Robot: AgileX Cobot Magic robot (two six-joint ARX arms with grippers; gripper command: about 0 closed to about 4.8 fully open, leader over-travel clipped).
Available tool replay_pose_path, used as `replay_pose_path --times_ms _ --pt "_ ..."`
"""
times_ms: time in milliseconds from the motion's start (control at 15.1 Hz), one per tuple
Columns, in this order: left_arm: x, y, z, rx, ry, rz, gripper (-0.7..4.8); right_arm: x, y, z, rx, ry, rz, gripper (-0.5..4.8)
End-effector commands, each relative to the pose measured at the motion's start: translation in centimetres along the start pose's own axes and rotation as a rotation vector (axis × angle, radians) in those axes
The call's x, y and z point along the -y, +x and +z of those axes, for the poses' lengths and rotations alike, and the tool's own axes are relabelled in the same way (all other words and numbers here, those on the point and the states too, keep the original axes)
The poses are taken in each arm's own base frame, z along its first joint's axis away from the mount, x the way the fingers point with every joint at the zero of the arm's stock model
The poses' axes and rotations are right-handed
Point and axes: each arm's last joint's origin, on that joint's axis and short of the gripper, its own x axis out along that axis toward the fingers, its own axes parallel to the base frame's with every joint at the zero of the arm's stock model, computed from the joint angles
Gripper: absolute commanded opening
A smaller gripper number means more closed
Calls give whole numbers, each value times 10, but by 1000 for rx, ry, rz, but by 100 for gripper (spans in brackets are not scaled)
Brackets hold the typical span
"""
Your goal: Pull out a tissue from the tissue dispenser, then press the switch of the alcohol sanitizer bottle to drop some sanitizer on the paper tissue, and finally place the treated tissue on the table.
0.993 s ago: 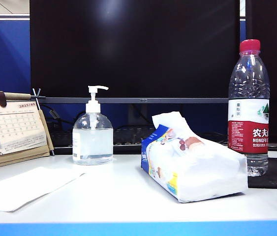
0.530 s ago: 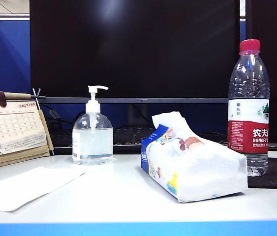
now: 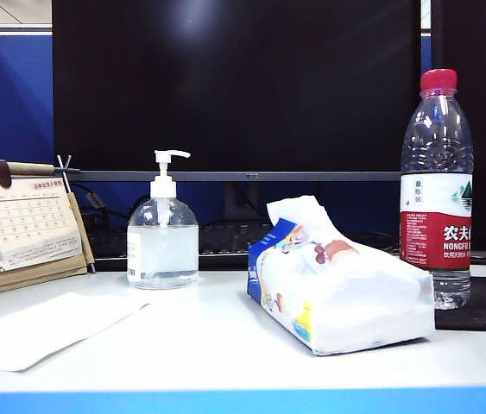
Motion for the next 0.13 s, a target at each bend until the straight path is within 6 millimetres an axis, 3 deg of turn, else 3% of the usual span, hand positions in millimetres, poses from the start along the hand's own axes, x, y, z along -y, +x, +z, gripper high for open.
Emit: replay_pose_path --times_ms 66,132 --pt "0 0 -1 -11 6 6 -5 0 0 0 -2 4 1 -5" --pt "0 0 -1 -11 6 6 -5 0 0 0 -2 4 1 -5"
